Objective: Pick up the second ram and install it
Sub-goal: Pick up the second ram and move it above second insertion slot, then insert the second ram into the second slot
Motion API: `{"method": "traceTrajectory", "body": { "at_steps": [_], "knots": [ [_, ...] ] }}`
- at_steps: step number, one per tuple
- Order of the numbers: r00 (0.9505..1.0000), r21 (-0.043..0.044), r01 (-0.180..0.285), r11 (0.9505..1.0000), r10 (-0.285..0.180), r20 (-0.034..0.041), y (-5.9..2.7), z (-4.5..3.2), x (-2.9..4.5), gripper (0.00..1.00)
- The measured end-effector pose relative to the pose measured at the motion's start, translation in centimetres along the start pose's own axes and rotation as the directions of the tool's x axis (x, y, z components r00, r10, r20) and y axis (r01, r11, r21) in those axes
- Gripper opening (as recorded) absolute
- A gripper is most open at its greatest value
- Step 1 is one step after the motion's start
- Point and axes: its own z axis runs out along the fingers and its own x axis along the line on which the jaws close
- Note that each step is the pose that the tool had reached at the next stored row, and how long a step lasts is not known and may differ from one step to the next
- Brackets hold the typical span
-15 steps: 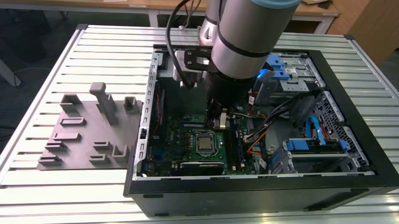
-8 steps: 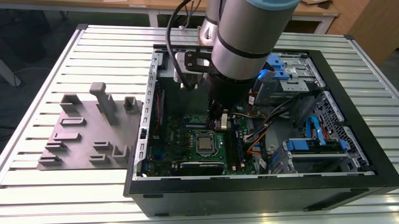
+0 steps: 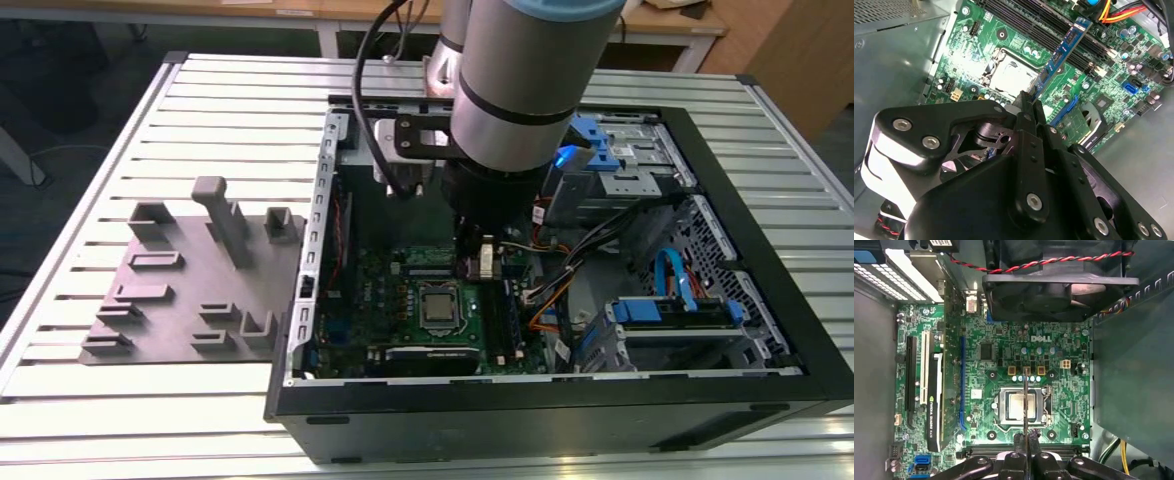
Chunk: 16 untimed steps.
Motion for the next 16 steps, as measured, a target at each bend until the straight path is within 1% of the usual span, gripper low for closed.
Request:
{"method": "traceTrajectory", "body": {
  "at_steps": [13, 16],
  "knots": [
    [1.0, 0.0, -0.003, 1.0, 0.003, -0.0001, 0.04, 0.0, 0.0, 0.14],
    [0.9993, 0.0017, -0.038, 0.9993, 0.038, 0.0013, 0.04, 0.0, 0.0, 0.14]
  ]
}}
